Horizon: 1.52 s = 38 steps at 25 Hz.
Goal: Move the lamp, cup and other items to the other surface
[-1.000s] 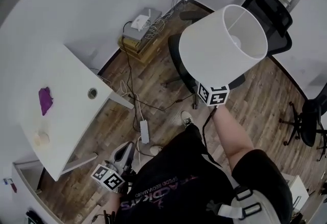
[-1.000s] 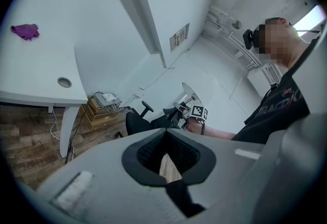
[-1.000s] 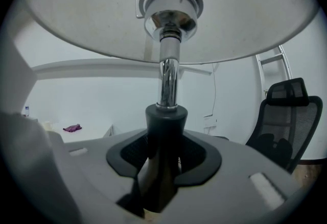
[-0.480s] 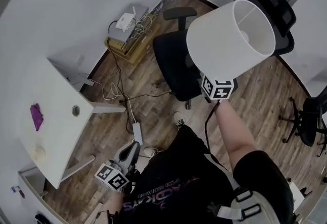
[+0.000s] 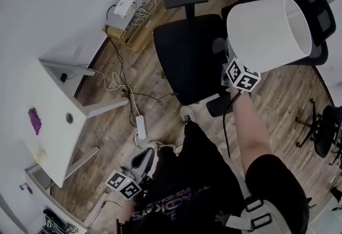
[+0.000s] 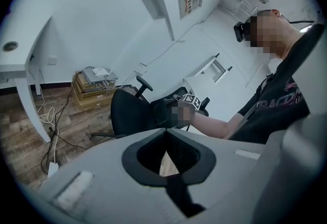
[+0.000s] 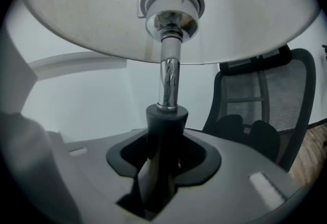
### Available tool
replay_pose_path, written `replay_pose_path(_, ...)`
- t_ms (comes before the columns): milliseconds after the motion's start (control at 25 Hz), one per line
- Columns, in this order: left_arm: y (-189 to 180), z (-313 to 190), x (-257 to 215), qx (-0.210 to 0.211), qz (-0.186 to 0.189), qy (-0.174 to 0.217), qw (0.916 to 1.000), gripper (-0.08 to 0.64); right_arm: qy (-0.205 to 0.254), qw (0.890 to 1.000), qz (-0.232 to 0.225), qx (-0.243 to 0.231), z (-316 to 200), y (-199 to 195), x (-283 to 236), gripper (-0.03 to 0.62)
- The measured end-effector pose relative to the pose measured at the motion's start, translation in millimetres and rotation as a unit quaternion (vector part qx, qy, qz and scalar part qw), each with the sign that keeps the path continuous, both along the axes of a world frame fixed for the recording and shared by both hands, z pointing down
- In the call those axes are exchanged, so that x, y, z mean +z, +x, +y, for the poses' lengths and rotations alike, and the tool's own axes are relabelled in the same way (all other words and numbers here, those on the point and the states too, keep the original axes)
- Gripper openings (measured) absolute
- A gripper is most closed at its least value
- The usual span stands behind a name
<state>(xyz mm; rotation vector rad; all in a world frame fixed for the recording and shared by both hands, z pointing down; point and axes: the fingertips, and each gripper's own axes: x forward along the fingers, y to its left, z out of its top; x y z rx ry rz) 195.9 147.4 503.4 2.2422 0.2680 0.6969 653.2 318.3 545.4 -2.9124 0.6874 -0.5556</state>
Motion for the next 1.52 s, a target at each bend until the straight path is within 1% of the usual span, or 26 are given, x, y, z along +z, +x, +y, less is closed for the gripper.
replay_pose_path(200, 5, 21, 18, 0.016, -0.042, -0.002, 0.9990, -0.002, 0.019, 0.998, -0.040, 0.049, 31, 29, 49, 0.149)
replay_pose_path(360, 1, 30, 41, 0.015, -0.077, -0.026, 0.9966, -0.002, 0.025, 0.993, -0.072, 0.089, 48, 45, 92, 0.148)
replay_pose_path(440, 2, 34, 48, 0.020, -0.091, -0.027, 0.9953, -0.002, 0.035, 0.990, -0.089, 0.102, 54, 51, 112, 0.147)
replay_pose_path(600, 10, 37, 58, 0.040, -0.110, -0.013, 0.9930, -0.002, 0.054, 0.983, -0.114, 0.136, 69, 68, 151, 0.147)
replay_pose_path(680, 8, 35, 61, 0.042, -0.123, -0.006, 0.9915, -0.002, 0.061, 0.978, -0.128, 0.150, 74, 73, 169, 0.147)
replay_pose_path(880, 2, 29, 71, 0.036, -0.151, -0.009, 0.9878, -0.002, 0.095, 0.965, -0.160, 0.185, 78, 82, 204, 0.149)
replay_pose_path(960, 3, 30, 74, 0.042, -0.156, -0.011, 0.9868, -0.002, 0.098, 0.960, -0.171, 0.199, 81, 85, 220, 0.148)
replay_pose_path(1080, 0, 29, 81, 0.040, -0.166, -0.009, 0.9853, -0.002, 0.090, 0.957, -0.182, 0.207, 84, 86, 241, 0.148)
replay_pose_path(1240, -5, 27, 87, 0.029, -0.178, -0.013, 0.9835, -0.002, 0.071, 0.961, -0.183, 0.193, 78, 87, 254, 0.149)
replay_pose_path(1520, 1, 36, 96, 0.048, -0.187, -0.021, 0.9810, -0.002, 0.042, 0.964, -0.188, 0.183, 71, 85, 278, 0.149)
